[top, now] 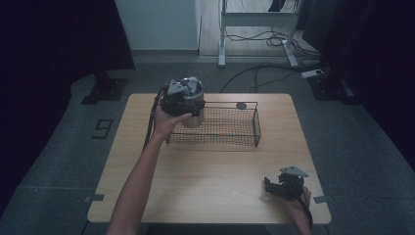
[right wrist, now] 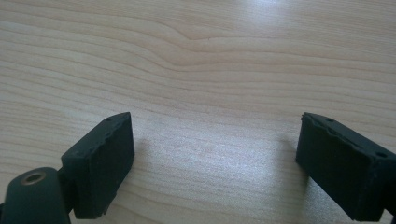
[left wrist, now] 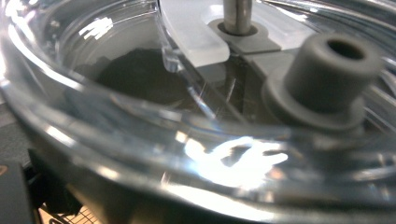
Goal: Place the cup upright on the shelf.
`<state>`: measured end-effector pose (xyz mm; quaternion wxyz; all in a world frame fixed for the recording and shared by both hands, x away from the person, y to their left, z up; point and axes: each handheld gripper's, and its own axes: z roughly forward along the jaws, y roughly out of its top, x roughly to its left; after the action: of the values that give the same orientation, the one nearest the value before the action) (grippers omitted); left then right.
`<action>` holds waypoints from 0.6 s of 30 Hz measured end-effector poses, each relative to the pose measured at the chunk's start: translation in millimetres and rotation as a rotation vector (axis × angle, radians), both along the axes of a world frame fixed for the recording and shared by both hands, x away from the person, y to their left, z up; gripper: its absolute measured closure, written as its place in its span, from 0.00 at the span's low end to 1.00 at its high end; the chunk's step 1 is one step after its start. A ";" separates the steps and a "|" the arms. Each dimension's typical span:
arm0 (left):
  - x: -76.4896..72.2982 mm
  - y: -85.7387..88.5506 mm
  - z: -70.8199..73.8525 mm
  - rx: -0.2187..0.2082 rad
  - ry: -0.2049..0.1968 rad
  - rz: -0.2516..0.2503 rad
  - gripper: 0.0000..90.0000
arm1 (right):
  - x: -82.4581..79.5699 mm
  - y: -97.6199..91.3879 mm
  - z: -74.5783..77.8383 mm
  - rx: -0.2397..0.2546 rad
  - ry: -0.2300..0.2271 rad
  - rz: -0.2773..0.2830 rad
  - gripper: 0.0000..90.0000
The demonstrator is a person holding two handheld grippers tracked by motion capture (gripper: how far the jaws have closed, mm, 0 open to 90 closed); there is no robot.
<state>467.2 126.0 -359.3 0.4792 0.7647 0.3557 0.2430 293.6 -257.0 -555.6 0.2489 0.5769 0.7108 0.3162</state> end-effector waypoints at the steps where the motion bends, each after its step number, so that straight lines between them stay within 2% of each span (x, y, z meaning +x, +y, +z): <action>1: 2.4 0.6 -1.7 -0.002 0.004 0.004 0.04 | 0.0 0.0 0.0 0.000 0.000 0.000 0.12; 5: 8.0 0.9 -6.1 -0.001 0.011 0.009 0.04 | 0.0 -0.1 0.0 0.000 0.000 -0.001 0.12; 7: 10.9 -1.0 -9.1 0.025 0.007 0.021 0.04 | 0.0 -0.1 0.0 0.000 0.000 -0.001 0.12; 10: 13.9 -2.6 -12.0 0.043 0.011 0.016 0.04 | -0.1 -0.1 0.1 0.001 0.000 -0.003 0.12; 18: 20.0 -6.4 -19.9 0.034 0.026 0.011 0.04 | -0.1 -0.2 0.0 0.001 -0.001 -0.004 0.13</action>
<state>487.2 119.6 -379.2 0.4599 0.7739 0.3621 0.2418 293.4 -257.2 -555.5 0.2494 0.5783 0.7094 0.3165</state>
